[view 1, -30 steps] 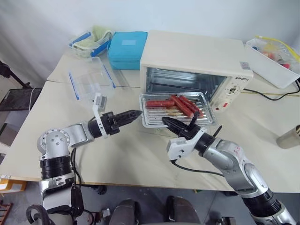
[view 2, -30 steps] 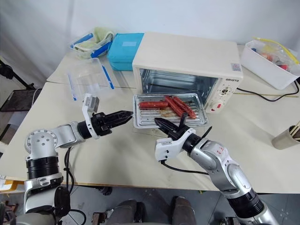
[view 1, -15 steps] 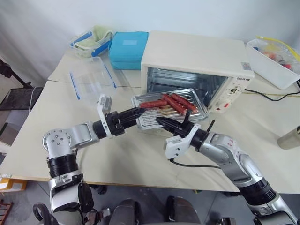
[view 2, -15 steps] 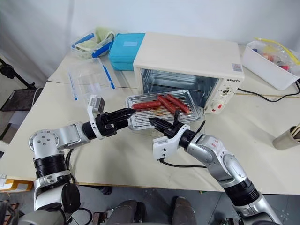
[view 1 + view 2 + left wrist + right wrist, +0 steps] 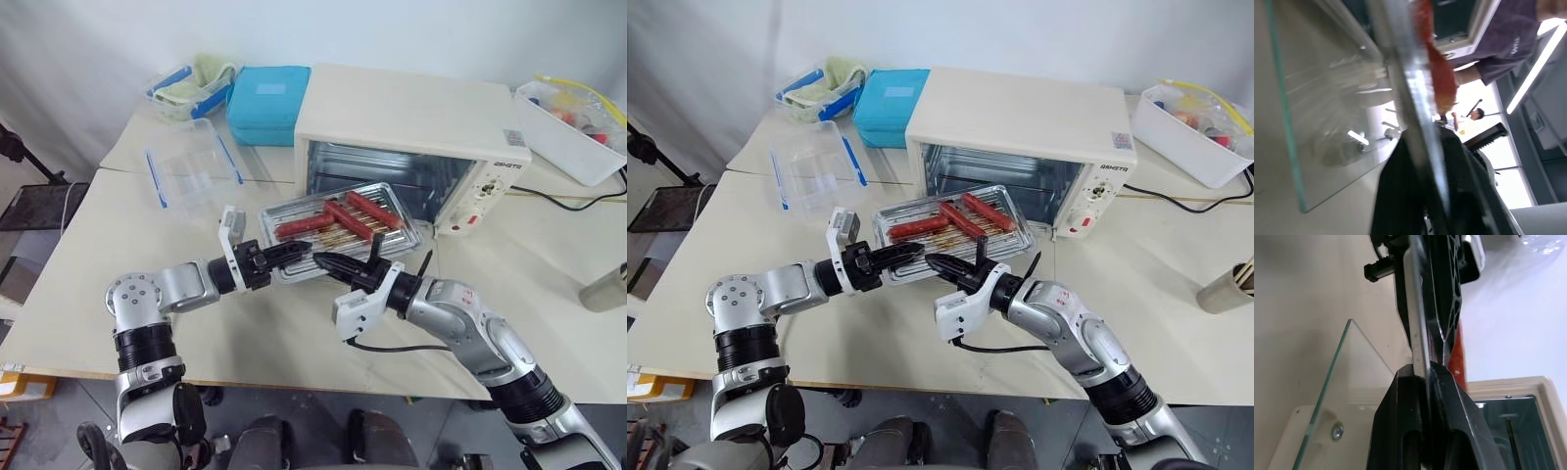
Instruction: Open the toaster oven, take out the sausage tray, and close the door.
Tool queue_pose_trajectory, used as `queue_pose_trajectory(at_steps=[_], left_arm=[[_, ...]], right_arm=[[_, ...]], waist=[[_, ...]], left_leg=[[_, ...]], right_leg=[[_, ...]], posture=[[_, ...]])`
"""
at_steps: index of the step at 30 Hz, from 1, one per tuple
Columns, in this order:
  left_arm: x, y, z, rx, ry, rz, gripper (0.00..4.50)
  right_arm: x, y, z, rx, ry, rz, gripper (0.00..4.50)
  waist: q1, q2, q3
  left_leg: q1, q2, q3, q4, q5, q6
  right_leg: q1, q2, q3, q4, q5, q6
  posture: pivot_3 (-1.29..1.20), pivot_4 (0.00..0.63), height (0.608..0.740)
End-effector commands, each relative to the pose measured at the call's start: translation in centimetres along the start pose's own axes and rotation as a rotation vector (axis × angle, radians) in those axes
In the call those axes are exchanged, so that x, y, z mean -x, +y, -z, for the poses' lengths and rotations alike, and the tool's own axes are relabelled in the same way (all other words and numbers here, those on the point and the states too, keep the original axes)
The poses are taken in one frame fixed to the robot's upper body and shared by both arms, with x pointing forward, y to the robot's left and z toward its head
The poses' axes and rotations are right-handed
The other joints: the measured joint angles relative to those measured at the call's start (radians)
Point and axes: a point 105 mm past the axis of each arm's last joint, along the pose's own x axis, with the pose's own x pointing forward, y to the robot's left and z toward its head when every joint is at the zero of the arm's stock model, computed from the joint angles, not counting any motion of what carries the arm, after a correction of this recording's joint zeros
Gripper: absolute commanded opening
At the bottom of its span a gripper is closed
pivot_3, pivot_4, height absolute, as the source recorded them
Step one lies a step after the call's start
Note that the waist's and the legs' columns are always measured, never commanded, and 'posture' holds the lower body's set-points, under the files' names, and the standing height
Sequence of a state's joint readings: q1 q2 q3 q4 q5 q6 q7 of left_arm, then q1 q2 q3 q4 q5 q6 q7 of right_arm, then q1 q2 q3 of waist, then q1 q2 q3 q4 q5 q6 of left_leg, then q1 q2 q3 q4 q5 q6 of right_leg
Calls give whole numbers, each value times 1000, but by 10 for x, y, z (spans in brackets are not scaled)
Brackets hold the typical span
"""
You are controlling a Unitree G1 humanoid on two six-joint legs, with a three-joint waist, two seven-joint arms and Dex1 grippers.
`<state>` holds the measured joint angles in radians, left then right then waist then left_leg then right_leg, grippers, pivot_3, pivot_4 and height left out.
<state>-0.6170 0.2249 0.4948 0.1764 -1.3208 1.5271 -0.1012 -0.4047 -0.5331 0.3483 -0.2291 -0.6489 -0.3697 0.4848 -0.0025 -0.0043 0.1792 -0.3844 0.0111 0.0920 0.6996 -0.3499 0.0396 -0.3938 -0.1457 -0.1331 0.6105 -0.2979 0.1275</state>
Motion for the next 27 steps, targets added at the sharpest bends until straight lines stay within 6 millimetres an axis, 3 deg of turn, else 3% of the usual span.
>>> queue_pose_trajectory(at_steps=[1,4,10,16,22,25,27], left_arm=[[3,-11,-4,0,-26,60,20],[6,-10,-11,32,-67,63,20],[11,-4,-19,98,-151,22,0],[37,-13,-21,120,-169,24,0],[62,-8,-18,140,-225,37,0],[82,-3,-10,146,-245,25,0],[101,1,-6,157,-303,11,0]], right_arm=[[1,-16,-3,-31,-22,64,31],[1,-15,-4,-138,-29,57,31],[8,-18,-3,-190,-39,50,1898],[35,-32,-9,-252,-129,92,3811],[71,-25,2,-360,-132,42,3811],[92,-15,17,-418,-76,-9,3269],[110,-11,33,-481,-15,-6,2603]], waist=[[0,0,0],[0,0,0],[1,0,0],[-1,0,0],[3,0,0],[2,0,0],[-1,0,0]], left_leg=[[0,0,0,0,0,0],[0,0,0,0,0,0],[1,0,0,0,0,0],[1,0,0,0,0,0],[4,-2,0,-1,0,0],[6,-1,1,-1,0,0],[11,0,1,-3,0,0]], right_leg=[[0,0,0,0,0,0],[0,0,0,0,0,0],[0,0,1,0,0,0],[0,-1,1,1,0,0],[4,-1,3,0,0,0],[5,0,4,0,0,0],[9,0,4,-1,-1,-1]], posture=[[0,150,740],[0,150,740],[0,150,740],[0,150,740],[0,150,740],[0,150,740],[0,150,740]])
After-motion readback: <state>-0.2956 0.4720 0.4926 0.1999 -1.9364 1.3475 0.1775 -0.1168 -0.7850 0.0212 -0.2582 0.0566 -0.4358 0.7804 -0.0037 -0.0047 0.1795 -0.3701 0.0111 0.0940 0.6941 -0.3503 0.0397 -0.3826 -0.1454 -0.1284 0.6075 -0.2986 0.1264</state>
